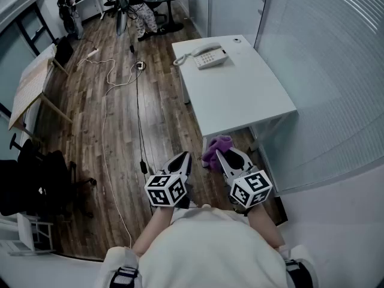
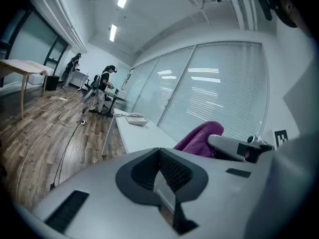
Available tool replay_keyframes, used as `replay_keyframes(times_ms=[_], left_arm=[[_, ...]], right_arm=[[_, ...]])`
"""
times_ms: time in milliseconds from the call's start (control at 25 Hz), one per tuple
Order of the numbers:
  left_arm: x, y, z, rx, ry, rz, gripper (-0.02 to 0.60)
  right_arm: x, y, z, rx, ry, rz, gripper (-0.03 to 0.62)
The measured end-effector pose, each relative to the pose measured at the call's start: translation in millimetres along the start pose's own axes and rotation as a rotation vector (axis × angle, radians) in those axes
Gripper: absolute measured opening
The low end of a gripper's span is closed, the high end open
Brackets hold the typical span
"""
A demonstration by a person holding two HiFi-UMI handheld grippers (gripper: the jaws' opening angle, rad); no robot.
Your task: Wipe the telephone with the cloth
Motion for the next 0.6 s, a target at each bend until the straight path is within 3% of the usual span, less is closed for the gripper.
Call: replay_keyframes(times_ms=[600], left_arm=[[10.4, 23.3, 15.1, 0.005, 0.026, -0.017, 0.021]], right_arm=[[5.3, -8.8, 26.8, 0.012, 0.043, 0.023, 0.066]])
Point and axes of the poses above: the fingertips, and each gripper's own axes: y forward along the fingers, z to its right, x out of its underside, the point moved 3 cm from there along -y, backward along the fingers, and after that the axes turned 15 degrees about -y, right-handed, at the moved point
